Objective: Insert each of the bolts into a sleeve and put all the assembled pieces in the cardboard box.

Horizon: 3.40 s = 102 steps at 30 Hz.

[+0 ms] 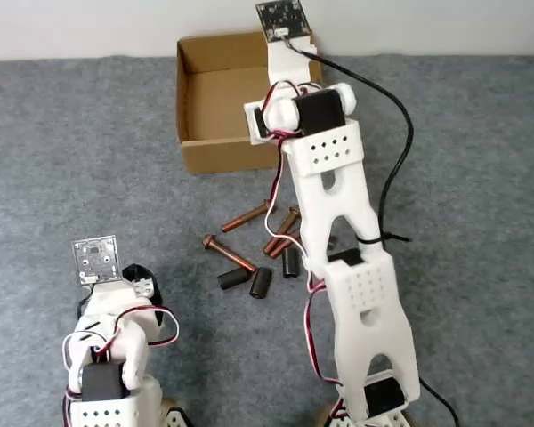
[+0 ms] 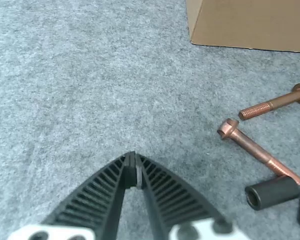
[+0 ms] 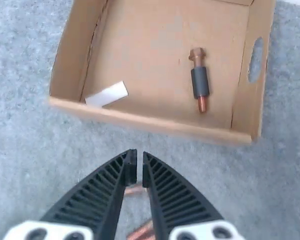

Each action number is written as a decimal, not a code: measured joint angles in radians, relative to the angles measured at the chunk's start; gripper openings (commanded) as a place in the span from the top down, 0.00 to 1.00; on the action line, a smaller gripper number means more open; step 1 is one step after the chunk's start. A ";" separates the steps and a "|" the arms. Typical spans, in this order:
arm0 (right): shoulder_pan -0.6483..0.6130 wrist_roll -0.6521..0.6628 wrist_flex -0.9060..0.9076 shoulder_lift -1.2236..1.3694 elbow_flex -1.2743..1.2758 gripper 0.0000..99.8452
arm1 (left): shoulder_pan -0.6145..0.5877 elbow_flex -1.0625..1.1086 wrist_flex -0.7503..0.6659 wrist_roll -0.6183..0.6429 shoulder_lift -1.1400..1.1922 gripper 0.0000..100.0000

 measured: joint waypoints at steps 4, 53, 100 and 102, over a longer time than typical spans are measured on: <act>0.002 0.132 0.000 -0.186 0.330 0.99 | 0.000 0.000 0.000 0.000 0.000 1.00; 0.127 0.842 -0.149 -0.055 1.005 0.99 | 0.000 0.000 0.000 0.000 0.000 1.00; 0.569 -0.152 -0.012 -2.076 2.102 0.99 | 0.055 -0.617 0.193 -0.089 0.582 0.99; 0.585 -0.152 -0.014 -2.093 2.142 0.99 | 0.103 -0.709 0.219 -0.091 0.703 0.99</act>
